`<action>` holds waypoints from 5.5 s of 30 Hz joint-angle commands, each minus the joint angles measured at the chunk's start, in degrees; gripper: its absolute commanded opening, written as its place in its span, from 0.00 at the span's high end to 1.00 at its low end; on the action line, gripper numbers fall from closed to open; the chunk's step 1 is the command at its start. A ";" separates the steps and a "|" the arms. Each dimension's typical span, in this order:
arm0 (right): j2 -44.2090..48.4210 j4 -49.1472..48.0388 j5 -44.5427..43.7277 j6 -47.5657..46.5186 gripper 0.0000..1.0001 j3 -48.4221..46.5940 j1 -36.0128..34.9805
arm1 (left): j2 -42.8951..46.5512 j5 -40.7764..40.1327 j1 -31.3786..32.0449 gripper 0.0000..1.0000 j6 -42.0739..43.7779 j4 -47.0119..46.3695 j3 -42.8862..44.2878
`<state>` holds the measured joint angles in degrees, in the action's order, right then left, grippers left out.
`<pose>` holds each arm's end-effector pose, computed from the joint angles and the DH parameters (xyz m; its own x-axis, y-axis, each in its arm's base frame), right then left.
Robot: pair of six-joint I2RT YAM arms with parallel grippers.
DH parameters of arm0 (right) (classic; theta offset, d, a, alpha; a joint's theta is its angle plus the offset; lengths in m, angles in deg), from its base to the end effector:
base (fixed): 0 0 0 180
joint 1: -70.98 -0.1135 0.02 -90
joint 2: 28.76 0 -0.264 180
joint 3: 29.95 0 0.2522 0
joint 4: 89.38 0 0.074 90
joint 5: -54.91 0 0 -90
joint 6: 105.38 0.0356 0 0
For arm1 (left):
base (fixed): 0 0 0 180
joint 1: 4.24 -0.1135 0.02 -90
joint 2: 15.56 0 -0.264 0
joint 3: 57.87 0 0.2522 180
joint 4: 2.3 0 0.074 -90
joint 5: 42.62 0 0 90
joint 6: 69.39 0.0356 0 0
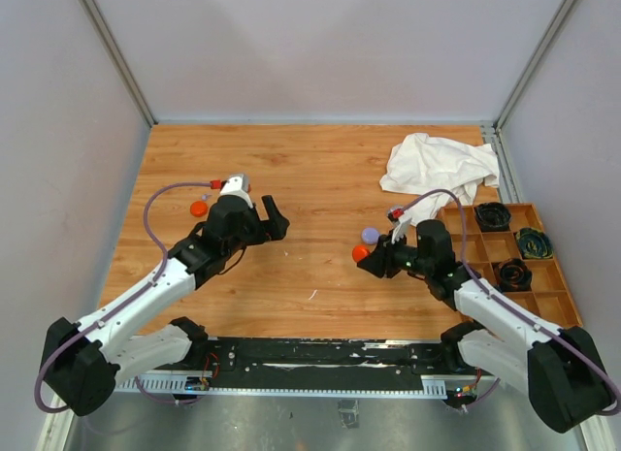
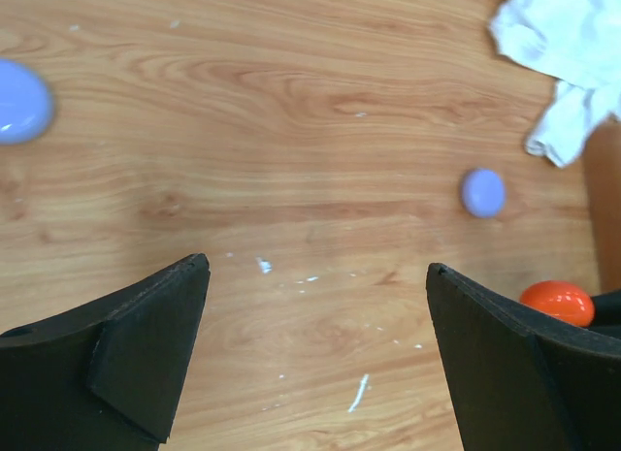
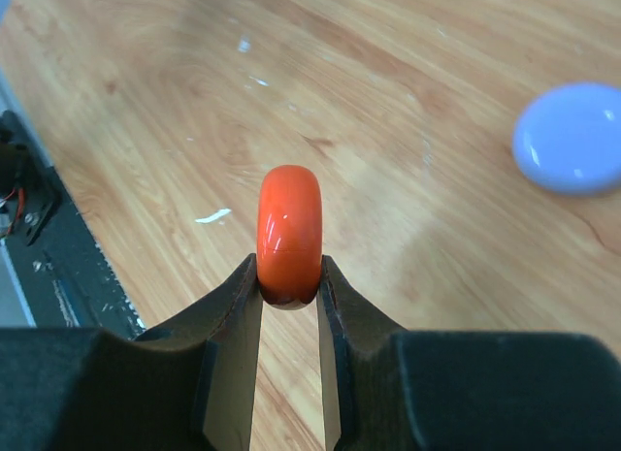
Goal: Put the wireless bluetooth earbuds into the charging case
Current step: Place the charging case at the center of the board, then pick up the charging case at the center of the board.
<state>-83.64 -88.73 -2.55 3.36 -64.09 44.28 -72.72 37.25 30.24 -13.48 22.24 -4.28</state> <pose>0.1708 0.1073 0.2022 -0.5740 0.0145 -0.8187 -0.6777 0.5527 0.4849 0.1888 -0.1221 0.2682 -0.5623 -0.2832 -0.7769 0.1379 0.8943 -0.4258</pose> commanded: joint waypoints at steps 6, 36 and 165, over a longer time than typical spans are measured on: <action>-8.88 5.44 0.40 5.54 0.88 -2.38 9.69 | -1.97 -7.43 -4.57 0.01 -4.40 5.12 -2.17; -11.42 25.35 -5.59 -3.93 0.44 -9.78 15.32 | -13.90 -9.65 -15.33 0.01 -5.76 4.36 2.51; -16.96 26.37 19.31 -8.10 0.49 -36.42 -4.02 | -7.55 16.50 25.50 0.44 86.21 -16.76 2.06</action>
<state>-100.49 -63.24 14.47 -2.52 -97.75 41.57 -81.40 52.38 55.02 71.19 5.55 -1.76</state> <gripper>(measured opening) 0.531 0.568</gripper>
